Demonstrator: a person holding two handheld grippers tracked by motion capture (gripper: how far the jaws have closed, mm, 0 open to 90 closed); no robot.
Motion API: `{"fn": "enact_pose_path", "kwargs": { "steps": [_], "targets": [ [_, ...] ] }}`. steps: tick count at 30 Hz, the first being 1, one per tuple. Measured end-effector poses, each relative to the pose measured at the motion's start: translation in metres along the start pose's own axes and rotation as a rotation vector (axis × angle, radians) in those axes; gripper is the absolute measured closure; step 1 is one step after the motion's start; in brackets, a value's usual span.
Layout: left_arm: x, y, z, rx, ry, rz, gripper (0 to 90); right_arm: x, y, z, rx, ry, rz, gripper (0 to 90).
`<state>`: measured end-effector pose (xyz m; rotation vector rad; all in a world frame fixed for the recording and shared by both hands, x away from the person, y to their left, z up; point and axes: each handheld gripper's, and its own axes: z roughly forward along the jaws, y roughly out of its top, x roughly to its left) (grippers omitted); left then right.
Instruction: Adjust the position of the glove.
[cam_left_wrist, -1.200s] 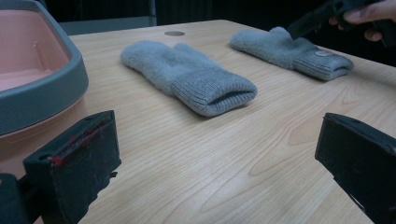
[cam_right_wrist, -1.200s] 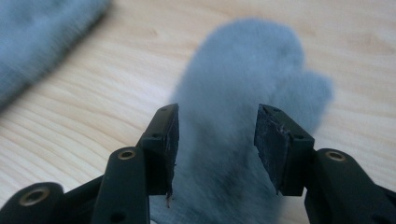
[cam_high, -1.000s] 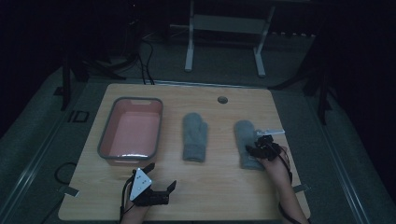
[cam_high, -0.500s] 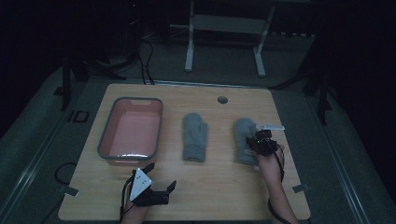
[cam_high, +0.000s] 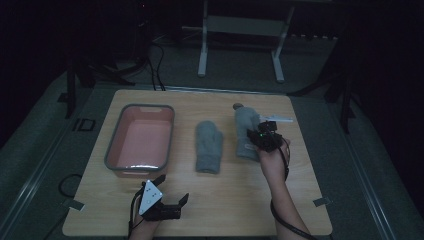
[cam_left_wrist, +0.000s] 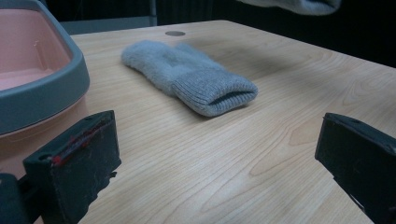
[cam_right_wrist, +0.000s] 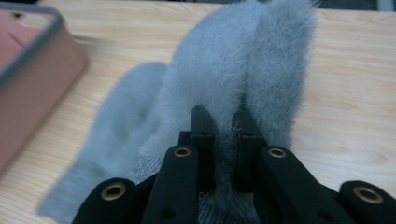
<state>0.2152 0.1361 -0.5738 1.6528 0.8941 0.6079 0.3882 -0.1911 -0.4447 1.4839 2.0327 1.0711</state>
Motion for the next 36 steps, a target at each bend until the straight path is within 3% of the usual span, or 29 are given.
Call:
{"fn": "enact_pose_path", "kwargs": {
  "steps": [8,12,13,14,17,25,32,36],
  "targets": [
    [0.0,0.0,0.0,0.0,-0.003,0.001,0.3,0.046,0.01,0.014,-0.008,0.068,0.011,82.5],
    [0.0,0.0,0.0,-0.001,-0.003,0.001,0.3,0.061,0.008,0.023,-0.002,0.084,0.036,82.4],
    [0.0,0.0,0.0,-0.001,-0.003,0.001,0.3,0.071,0.005,0.03,0.004,0.093,0.054,82.3],
    [0.0,0.0,0.0,-0.001,-0.003,0.001,0.3,0.071,0.005,0.03,0.004,0.093,0.054,82.3],
    [0.0,0.0,0.0,-0.004,-0.004,0.003,0.3,0.089,-0.002,0.045,0.034,0.093,0.034,82.3],
    [0.0,0.0,0.0,0.0,-0.008,0.002,0.3,0.098,-0.014,0.067,0.085,0.082,0.023,82.1],
    [0.0,0.0,0.0,0.002,-0.007,0.003,0.3,0.097,-0.032,0.089,0.146,0.086,0.03,80.7],
    [0.0,0.0,0.0,-0.003,-0.006,-0.003,0.3,0.094,-0.039,0.094,0.145,0.086,0.045,77.2]
  ]
}}
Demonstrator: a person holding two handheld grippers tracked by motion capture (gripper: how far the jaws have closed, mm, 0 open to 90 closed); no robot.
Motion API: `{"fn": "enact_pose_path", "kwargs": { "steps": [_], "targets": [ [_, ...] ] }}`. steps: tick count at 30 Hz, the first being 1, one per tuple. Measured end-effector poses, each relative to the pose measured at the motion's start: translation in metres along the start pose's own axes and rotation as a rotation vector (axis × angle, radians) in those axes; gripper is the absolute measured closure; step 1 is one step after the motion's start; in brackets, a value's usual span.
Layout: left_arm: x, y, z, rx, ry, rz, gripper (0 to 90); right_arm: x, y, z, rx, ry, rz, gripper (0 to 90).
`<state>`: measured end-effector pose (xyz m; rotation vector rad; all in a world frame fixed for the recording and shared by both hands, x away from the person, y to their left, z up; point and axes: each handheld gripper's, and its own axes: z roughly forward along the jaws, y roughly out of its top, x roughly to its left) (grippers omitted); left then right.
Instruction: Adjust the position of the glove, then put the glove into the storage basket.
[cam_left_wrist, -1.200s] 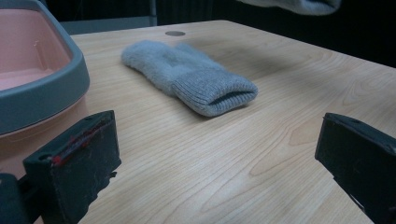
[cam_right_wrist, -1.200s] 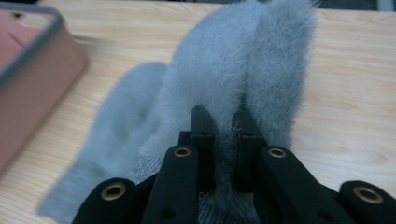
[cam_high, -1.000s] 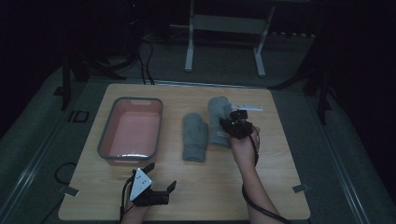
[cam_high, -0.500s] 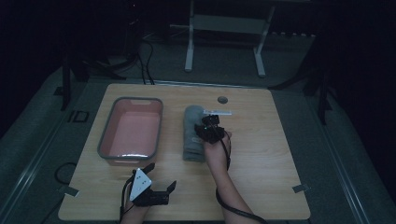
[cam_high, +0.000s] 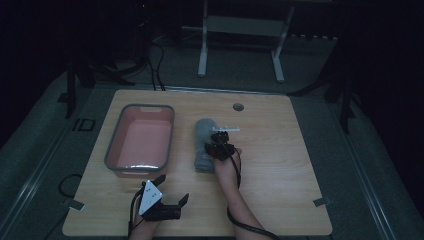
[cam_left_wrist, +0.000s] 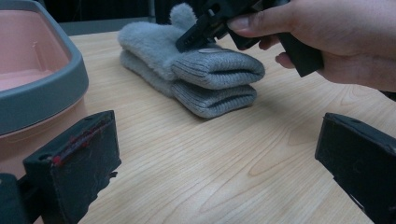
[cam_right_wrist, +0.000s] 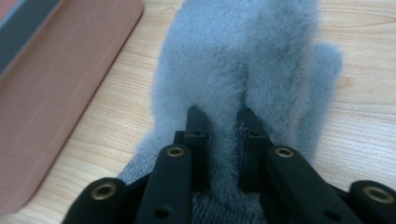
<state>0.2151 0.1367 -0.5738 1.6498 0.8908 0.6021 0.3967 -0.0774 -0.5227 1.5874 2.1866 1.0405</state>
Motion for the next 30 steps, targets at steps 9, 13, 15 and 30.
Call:
{"fn": "enact_pose_path", "kwargs": {
  "steps": [9,13,15,30],
  "targets": [
    [0.001,0.0,0.001,0.008,0.005,-0.016,0.3,-0.006,0.012,-0.023,-0.054,0.063,-0.095,33.8],
    [0.0,0.001,0.002,0.05,0.015,-0.005,0.3,-0.014,0.014,-0.034,-0.046,0.094,-0.125,21.5],
    [-0.001,0.002,0.004,0.092,0.012,-0.018,0.3,-0.017,0.015,-0.037,-0.045,0.119,-0.128,19.6],
    [-0.017,0.068,0.018,0.171,-0.165,-0.072,0.3,-0.053,0.015,-0.089,-0.139,0.17,-0.243,20.1]
  ]
}}
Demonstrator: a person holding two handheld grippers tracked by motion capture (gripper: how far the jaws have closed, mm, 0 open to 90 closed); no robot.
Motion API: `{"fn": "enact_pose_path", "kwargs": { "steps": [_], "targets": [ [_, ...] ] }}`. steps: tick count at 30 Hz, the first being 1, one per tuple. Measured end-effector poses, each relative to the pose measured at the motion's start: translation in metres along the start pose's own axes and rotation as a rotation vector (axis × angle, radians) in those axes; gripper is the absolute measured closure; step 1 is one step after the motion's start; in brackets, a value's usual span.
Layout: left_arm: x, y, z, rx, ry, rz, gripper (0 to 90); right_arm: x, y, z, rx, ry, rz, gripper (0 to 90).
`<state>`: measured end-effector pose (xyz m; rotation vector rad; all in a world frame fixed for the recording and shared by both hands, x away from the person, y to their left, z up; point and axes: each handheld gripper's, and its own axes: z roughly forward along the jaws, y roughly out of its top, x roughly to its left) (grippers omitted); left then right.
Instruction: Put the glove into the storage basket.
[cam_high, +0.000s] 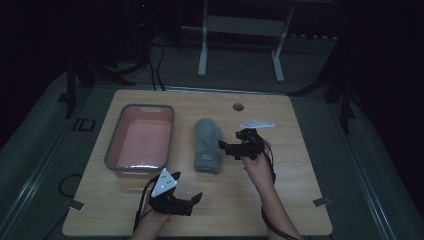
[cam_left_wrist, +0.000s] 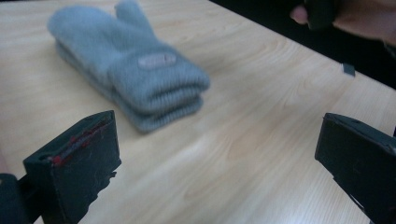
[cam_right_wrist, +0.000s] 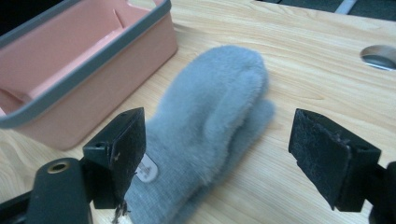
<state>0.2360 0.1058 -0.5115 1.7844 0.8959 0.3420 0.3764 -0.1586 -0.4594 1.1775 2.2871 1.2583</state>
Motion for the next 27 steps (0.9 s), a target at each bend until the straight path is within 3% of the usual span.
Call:
{"fn": "enact_pose_path", "kwargs": {
  "steps": [3,5,9,14,18,20,23,25,27],
  "targets": [
    [0.005,0.017,0.003,-0.007,0.018,0.014,0.3,-0.003,0.001,-0.005,0.001,0.043,-0.007,20.1],
    [0.011,0.028,0.006,0.027,0.026,0.029,0.3,-0.004,0.002,-0.005,0.023,0.037,-0.009,20.2],
    [0.025,0.049,0.019,0.06,0.024,-0.003,0.3,-0.006,0.004,-0.004,0.043,0.026,-0.013,13.8],
    [0.038,0.069,0.035,0.067,0.073,-0.005,0.4,-0.006,0.004,0.003,0.061,0.015,-0.001,13.3],
    [0.045,0.083,0.055,0.109,0.12,-0.004,1.5,-0.007,0.004,0.015,0.097,-0.007,-0.003,16.0],
    [0.051,0.088,0.066,0.142,0.129,-0.025,6.1,-0.009,0.005,0.023,0.121,-0.037,-0.001,22.8],
    [0.06,0.092,0.083,0.193,0.147,-0.076,10.1,-0.013,0.005,0.036,0.152,-0.034,0.017,27.5],
    [0.066,0.092,0.097,0.244,0.182,-0.114,15.1,-0.015,0.004,0.044,0.164,-0.032,0.027,30.3],
    [0.068,0.091,0.109,0.304,0.232,-0.111,15.7,-0.017,0.004,0.05,0.18,-0.024,0.038,34.2]
  ]
}}
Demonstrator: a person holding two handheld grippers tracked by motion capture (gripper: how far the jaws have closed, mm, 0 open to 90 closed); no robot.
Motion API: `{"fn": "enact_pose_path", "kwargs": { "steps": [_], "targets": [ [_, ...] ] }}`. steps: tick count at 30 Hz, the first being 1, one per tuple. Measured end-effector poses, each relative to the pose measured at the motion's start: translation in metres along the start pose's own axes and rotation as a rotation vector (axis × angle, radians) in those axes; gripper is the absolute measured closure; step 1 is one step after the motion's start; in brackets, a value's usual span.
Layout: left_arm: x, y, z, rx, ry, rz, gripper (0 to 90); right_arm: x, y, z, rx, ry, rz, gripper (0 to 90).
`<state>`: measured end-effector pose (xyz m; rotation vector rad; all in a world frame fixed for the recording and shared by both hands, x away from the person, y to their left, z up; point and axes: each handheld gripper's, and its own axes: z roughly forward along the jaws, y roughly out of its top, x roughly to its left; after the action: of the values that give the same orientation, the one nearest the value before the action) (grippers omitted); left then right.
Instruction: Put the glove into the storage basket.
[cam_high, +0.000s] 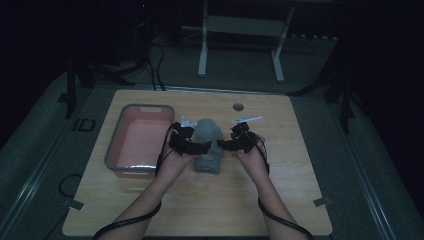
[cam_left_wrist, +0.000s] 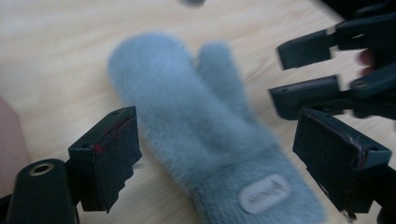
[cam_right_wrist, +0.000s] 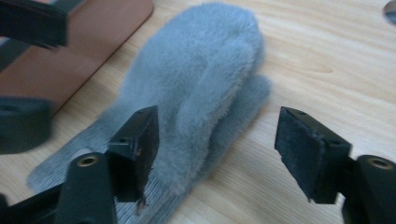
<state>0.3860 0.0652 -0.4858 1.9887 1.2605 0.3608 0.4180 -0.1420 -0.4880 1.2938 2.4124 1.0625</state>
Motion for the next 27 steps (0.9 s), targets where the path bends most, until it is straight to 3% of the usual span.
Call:
{"fn": "enact_pose_path", "kwargs": {
  "steps": [1,3,4,8,15,20,25,27],
  "targets": [
    [0.0,0.001,0.006,0.033,0.023,-0.004,19.2,-0.001,0.0,0.005,0.009,0.012,0.012,34.3],
    [0.0,0.001,0.006,0.033,0.023,-0.004,22.2,-0.003,-0.001,0.009,0.018,0.019,0.022,34.3],
    [0.002,0.002,0.022,0.087,0.07,-0.038,24.1,-0.006,-0.003,0.017,0.041,0.041,0.044,38.3],
    [0.005,0.002,0.035,0.124,0.071,-0.081,27.9,-0.01,-0.006,0.029,0.073,0.078,0.085,41.4],
    [0.014,-0.004,0.048,0.148,-0.017,-0.165,33.4,-0.018,-0.015,0.044,0.109,0.091,0.141,34.5],
    [0.022,-0.014,0.056,0.151,-0.063,-0.212,33.6,-0.02,-0.018,0.052,0.135,0.111,0.145,34.4],
    [0.023,-0.016,0.06,0.158,-0.1,-0.212,45.0,-0.018,-0.017,0.057,0.15,0.141,0.134,46.0],
    [0.027,-0.018,0.062,0.155,-0.131,-0.233,48.1,-0.019,-0.016,0.059,0.162,0.161,0.152,51.7]
  ]
}}
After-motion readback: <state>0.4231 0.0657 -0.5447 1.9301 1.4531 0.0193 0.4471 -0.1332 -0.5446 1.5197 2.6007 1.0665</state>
